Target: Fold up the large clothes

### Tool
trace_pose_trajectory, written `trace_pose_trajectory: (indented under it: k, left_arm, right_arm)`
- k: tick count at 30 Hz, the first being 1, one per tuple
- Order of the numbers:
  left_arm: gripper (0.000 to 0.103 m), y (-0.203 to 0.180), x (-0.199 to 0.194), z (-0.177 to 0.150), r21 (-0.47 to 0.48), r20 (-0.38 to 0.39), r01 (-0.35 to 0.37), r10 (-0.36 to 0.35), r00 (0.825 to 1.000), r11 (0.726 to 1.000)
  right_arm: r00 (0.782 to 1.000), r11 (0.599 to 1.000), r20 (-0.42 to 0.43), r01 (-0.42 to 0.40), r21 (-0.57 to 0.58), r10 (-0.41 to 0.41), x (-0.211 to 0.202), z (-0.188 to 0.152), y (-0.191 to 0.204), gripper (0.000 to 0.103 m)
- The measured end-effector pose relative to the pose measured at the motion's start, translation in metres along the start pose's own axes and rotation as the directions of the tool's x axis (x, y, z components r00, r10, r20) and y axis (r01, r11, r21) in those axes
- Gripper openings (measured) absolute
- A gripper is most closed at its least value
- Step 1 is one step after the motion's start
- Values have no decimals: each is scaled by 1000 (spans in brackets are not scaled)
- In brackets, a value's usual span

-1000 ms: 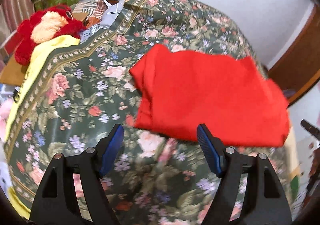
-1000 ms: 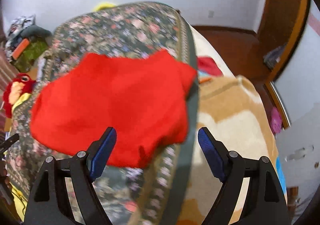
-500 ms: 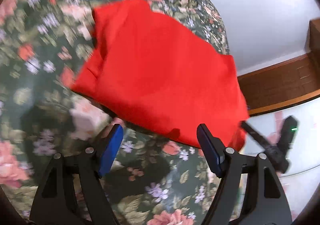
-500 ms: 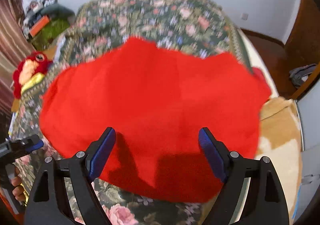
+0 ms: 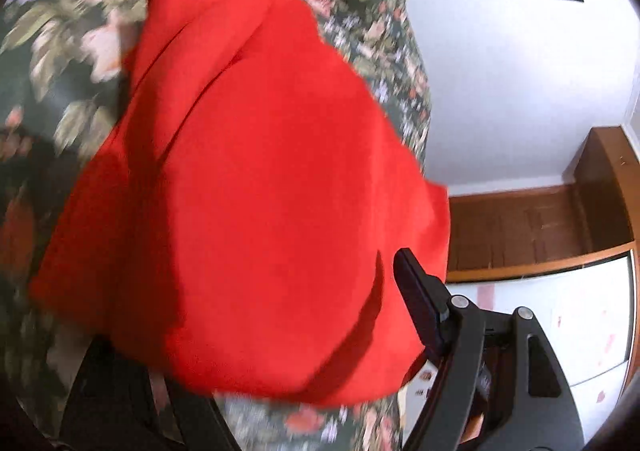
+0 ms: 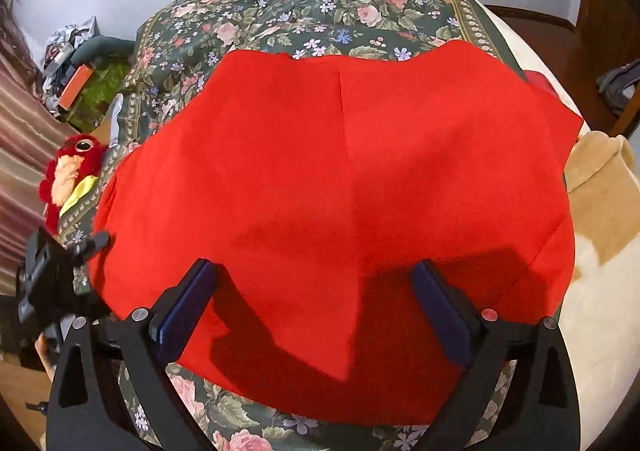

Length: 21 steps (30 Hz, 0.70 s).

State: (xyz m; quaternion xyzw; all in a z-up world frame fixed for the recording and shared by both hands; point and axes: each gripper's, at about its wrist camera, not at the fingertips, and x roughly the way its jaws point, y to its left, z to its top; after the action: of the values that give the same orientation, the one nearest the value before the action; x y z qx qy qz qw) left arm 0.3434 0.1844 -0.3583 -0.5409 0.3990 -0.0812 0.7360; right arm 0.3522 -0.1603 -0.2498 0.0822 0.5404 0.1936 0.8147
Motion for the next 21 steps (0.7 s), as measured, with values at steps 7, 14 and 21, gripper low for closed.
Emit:
trace_pose_trajectory:
  k: [7, 14, 21]
  left_arm:
    - [45, 5, 12, 26, -60, 139, -83, 91, 986, 995]
    - [12, -45, -17, 21, 162, 251, -274, 229, 940, 948]
    - [11, -103, -83, -2, 318, 405, -331, 188, 895, 889]
  right_arm:
    - [1000, 1000, -19, 0, 16, 1, -1, 2, -2, 98]
    - [998, 997, 20, 64, -43, -63, -22, 4, 20, 98]
    - [997, 992, 74, 43, -119, -34, -35, 11, 71, 98]
